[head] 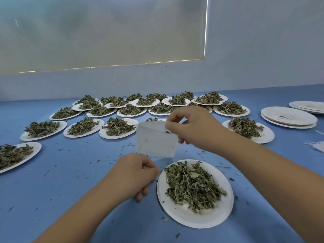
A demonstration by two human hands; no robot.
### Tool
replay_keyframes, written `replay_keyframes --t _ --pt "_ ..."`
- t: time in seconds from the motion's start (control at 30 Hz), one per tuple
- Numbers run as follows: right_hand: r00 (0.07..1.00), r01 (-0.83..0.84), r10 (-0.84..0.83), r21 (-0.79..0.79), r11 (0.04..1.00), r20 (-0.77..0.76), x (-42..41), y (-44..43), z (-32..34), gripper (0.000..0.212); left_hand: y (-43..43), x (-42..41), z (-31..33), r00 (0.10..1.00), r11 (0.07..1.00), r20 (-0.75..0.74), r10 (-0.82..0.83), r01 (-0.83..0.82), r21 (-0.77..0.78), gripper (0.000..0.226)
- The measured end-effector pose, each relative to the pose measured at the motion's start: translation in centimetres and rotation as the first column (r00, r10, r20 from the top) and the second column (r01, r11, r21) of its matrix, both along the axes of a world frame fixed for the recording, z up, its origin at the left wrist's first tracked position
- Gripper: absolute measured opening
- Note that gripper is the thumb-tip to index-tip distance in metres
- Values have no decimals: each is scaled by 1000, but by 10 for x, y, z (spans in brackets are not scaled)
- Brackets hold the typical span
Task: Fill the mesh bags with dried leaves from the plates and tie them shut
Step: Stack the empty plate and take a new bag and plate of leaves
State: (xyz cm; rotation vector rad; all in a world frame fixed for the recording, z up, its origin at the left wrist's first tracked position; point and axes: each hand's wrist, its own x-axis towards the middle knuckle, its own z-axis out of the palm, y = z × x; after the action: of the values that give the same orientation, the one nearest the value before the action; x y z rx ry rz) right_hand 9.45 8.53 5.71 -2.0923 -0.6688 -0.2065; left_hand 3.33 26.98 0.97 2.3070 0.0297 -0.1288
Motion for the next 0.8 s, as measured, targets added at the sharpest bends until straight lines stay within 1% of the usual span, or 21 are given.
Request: replay_keyframes --t 0.07,0.13,0.17,0.2,0.23,0.27,0.3,0.33,0.4,0.43,0.47,0.5,0.53,0.57,0.6,0.67,0.7,0.73,0.8 --pt "1000 -22 22 -7 1000 8 4 11 -3 13 2 -8 7 991 1000 129 -19 17 17 18" --pt "999 -39 39 -13 999 18 8 21 -6 14 1 -17 18 963 996 257 -85 79 34 20" --pt "999 -45 45 -15 999 27 10 26 -6 15 1 -22 23 936 993 334 -115 106 47 19" --pt "998 -46 46 -14 999 45 12 31 -7 15 1 -24 28 889 991 439 -133 108 82 20" --pt "997 -42 42 -7 999 71 14 36 -7 14 2 -26 32 815 987 561 -142 75 141 24" --pt "995 -38 37 11 999 96 16 40 -6 14 3 -26 37 722 979 675 -154 20 203 25" --pt "994 -41 36 47 998 105 17 44 -5 15 5 -25 42 617 968 769 -170 -42 247 21" --pt "994 -53 44 94 994 97 18 49 -3 15 7 -23 45 522 961 835 -176 -92 260 18" --pt "994 -94 83 172 981 68 21 55 -1 10 10 -16 50 377 956 909 -178 -153 251 13" --pt "993 -113 104 183 977 57 23 57 0 6 12 -11 52 327 953 928 -178 -177 245 13" --pt "992 -125 119 174 977 46 25 57 -1 5 14 -5 54 297 948 938 -179 -203 245 14" --pt "991 -131 128 155 979 30 26 55 -1 6 15 2 55 287 937 940 -186 -235 258 16" --pt "991 -131 132 136 982 7 28 52 -3 7 15 9 54 308 919 931 -197 -272 285 19" --pt "991 -127 130 115 985 -21 30 49 -5 7 14 15 53 359 899 911 -205 -300 321 23" --pt "991 -117 122 92 989 -48 33 45 -8 7 12 22 50 432 883 877 -209 -303 360 28" --pt "992 -93 98 72 993 -77 37 36 -14 6 5 34 44 600 863 770 -217 -251 439 34" --pt "992 -79 85 71 994 -89 40 31 -18 6 1 41 39 670 854 706 -228 -210 475 36" --pt "993 -59 64 54 997 -100 42 27 -21 9 -4 48 34 717 843 651 -249 -171 510 37" --pt "993 -11 8 -21 1000 -121 45 18 -31 15 -10 58 22 764 821 567 -306 -90 564 36"
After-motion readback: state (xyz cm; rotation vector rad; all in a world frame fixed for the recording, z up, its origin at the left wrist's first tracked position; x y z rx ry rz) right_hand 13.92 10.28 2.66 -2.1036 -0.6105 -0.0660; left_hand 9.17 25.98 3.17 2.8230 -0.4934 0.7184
